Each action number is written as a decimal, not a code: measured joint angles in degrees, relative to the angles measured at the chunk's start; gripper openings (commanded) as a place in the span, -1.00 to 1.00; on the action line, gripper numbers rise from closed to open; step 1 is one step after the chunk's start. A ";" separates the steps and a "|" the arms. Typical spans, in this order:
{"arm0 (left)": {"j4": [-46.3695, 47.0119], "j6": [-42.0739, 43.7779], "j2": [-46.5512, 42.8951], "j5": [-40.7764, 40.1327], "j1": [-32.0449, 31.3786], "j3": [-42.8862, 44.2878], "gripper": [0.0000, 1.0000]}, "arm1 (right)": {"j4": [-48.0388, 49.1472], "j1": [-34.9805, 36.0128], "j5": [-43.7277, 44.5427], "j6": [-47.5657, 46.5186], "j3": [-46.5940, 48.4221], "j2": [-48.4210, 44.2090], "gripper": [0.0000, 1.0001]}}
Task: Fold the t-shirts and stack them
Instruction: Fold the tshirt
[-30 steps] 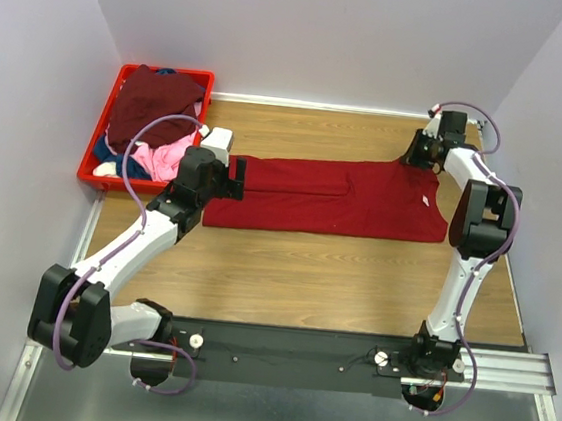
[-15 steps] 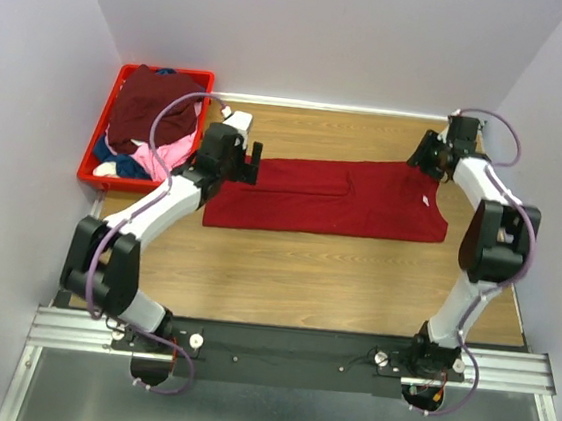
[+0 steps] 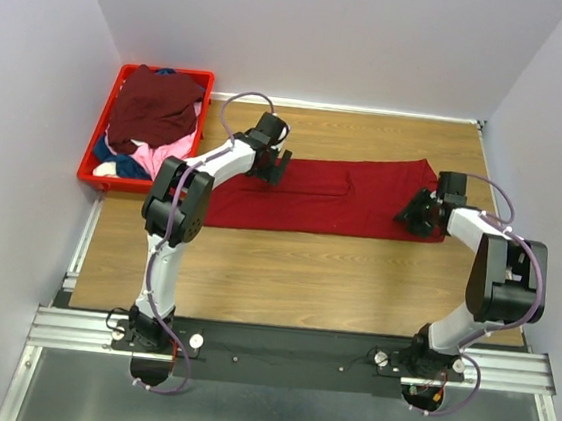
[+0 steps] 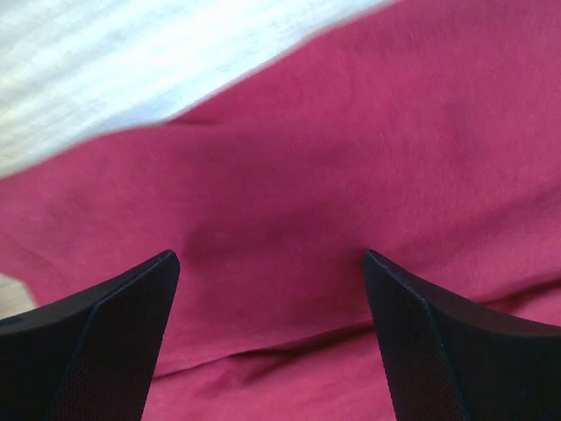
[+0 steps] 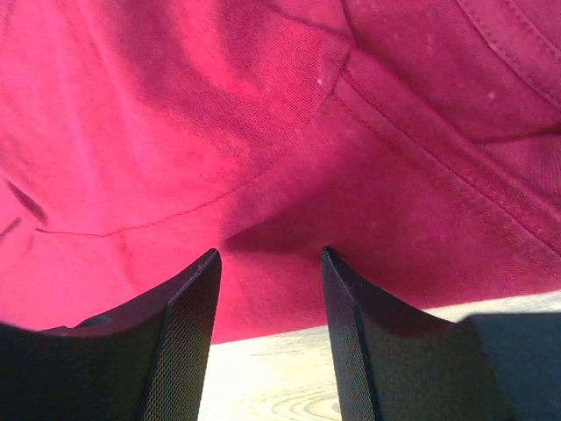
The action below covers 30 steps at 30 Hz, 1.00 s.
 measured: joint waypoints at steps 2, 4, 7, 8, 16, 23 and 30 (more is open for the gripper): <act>-1.49 0.26 0.26 -0.22 0.00 1.68 0.86 | 1.42 0.00 -0.20 0.63 -0.37 0.22 0.14; -2.51 0.33 0.26 -0.20 0.00 1.77 0.84 | 3.32 0.00 -0.66 1.31 -0.02 1.36 0.14; -1.88 -0.04 -0.42 0.28 0.07 -0.90 0.82 | 5.64 0.00 -1.81 1.95 2.45 4.63 0.14; -0.74 -0.35 -1.86 0.61 0.04 -3.45 0.82 | 6.08 0.00 -2.12 2.03 3.63 5.90 0.14; 0.09 -2.27 -19.19 9.66 -3.28 -26.86 0.82 | 8.52 0.00 -8.79 1.55 24.94 23.78 0.14; 0.46 -9.31 -34.38 21.51 -15.72 -42.84 0.82 | 8.46 0.46 -19.19 1.36 46.73 39.63 0.14; 0.74 -16.74 -41.05 26.45 -23.32 -44.78 0.86 | 6.51 1.36 -22.95 1.25 55.95 45.09 0.15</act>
